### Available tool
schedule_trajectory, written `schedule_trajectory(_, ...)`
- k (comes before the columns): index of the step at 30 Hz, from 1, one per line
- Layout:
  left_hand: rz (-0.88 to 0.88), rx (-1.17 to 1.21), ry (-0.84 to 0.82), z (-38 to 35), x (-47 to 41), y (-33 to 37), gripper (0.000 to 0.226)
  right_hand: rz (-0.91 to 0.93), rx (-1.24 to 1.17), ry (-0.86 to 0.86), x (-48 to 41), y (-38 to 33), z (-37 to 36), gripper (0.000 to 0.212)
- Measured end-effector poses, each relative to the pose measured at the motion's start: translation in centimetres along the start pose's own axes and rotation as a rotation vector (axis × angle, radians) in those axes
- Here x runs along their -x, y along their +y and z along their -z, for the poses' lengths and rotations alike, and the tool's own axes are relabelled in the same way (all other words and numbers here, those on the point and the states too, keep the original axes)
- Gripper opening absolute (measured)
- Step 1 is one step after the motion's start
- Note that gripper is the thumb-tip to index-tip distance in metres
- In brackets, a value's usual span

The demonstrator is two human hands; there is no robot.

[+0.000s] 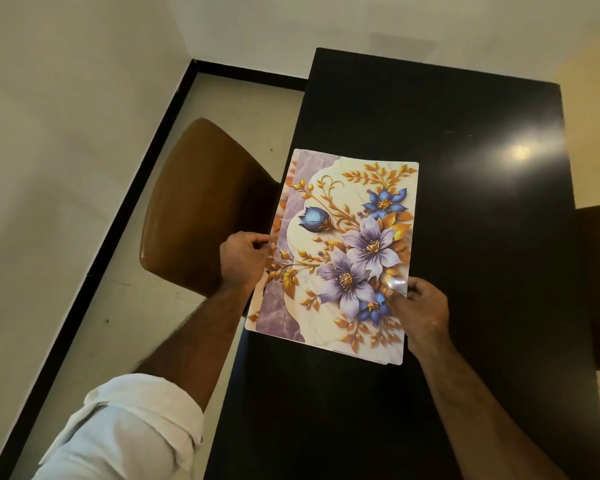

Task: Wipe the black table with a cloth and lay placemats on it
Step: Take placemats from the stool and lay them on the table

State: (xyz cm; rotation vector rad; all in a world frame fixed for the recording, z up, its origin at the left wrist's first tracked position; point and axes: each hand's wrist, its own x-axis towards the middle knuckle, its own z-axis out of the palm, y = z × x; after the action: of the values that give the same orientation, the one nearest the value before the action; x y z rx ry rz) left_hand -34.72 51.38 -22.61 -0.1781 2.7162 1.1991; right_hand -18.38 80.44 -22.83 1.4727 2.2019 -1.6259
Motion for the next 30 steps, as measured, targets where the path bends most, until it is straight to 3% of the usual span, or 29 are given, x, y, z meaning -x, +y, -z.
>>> schedule_trajectory(16,0.068,0.049,0.0,0.3,-0.7,-1.0,0.023,0.117,0.15,0.061,0.2,-0.7,-0.3,0.025)
schedule_trajectory(30,0.096,0.082,-0.021,0.4,-1.2,-1.4,0.025,0.095,0.17,0.086,0.1,-0.8,-1.1,0.019)
